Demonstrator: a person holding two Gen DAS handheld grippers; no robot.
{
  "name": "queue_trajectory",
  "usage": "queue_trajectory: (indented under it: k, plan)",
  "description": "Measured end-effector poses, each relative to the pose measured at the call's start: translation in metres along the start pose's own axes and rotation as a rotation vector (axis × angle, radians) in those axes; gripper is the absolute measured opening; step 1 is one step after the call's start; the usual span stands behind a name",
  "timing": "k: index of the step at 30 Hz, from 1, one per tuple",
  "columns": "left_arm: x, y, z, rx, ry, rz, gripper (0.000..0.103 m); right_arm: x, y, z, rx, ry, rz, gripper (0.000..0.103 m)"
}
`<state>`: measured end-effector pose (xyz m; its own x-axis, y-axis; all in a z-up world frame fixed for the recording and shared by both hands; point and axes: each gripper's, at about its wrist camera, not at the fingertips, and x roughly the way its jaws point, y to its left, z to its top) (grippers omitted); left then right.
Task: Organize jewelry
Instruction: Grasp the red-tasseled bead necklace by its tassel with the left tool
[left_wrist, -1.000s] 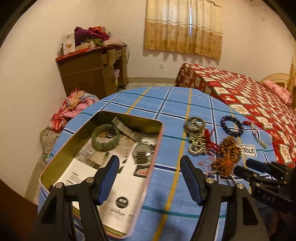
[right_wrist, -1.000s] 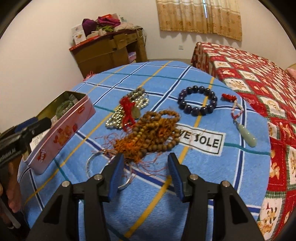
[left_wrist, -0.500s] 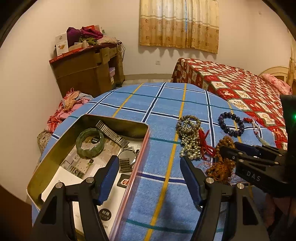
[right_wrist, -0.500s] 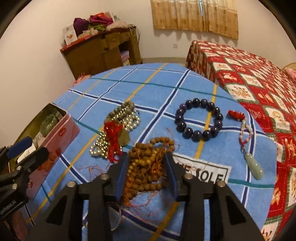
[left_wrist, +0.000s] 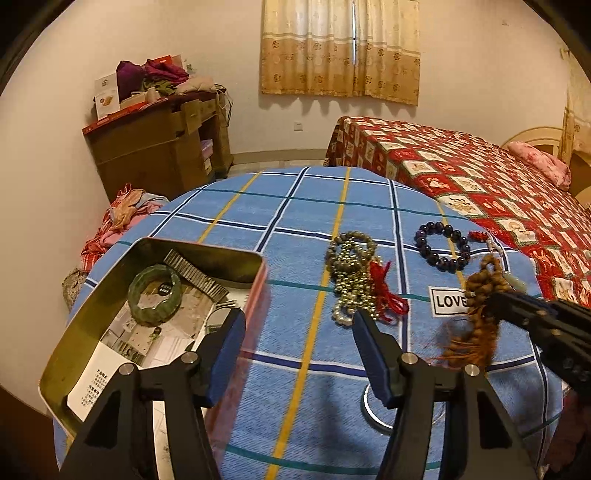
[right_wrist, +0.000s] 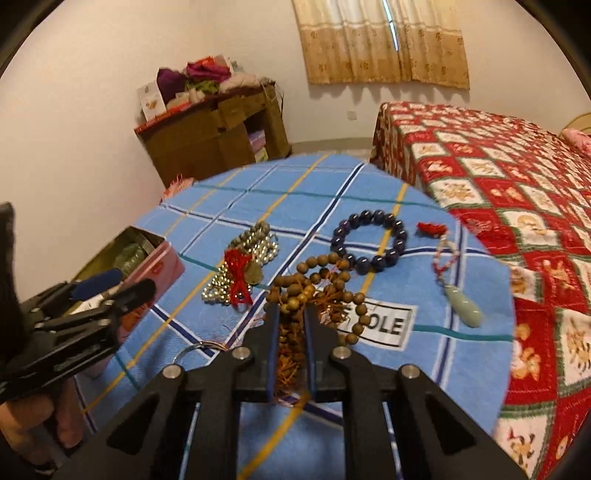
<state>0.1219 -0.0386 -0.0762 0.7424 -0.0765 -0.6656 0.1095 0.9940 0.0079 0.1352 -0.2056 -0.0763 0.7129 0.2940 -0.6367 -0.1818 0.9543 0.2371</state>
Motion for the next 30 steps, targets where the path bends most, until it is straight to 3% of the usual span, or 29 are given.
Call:
queue_trajectory:
  k: [5,15,24,25,27,28,29,30]
  plan:
    - [0.005,-0.008,0.002,0.007,0.013,-0.024,0.054,-0.008,-0.006,-0.002,0.004,0.007,0.013,0.014]
    - [0.031,-0.022,0.010,-0.024,0.060,-0.078,0.054,0.007,-0.019,-0.017,0.032,0.037,0.002,0.014]
    - [0.052,-0.051,0.021,0.008,0.054,-0.117,0.054,0.018,-0.021,-0.022,0.019,0.040,-0.012,0.014]
    - [0.057,-0.052,0.021,0.010,0.061,-0.114,0.049,0.020,-0.022,-0.024,0.020,0.042,-0.012,0.014]
    - [0.068,-0.050,0.022,0.002,0.091,-0.130,0.028,0.020,-0.022,-0.024,0.016,0.039,-0.012,0.014]
    - [0.071,-0.048,0.021,-0.006,0.099,-0.137,0.013,0.020,-0.022,-0.025,0.016,0.037,-0.011,0.014]
    - [0.071,-0.046,0.021,-0.009,0.096,-0.143,0.005,0.020,-0.022,-0.025,0.017,0.040,-0.009,0.014]
    - [0.069,-0.045,0.021,-0.011,0.088,-0.151,0.005,0.020,-0.023,-0.025,0.018,0.040,-0.006,0.014]
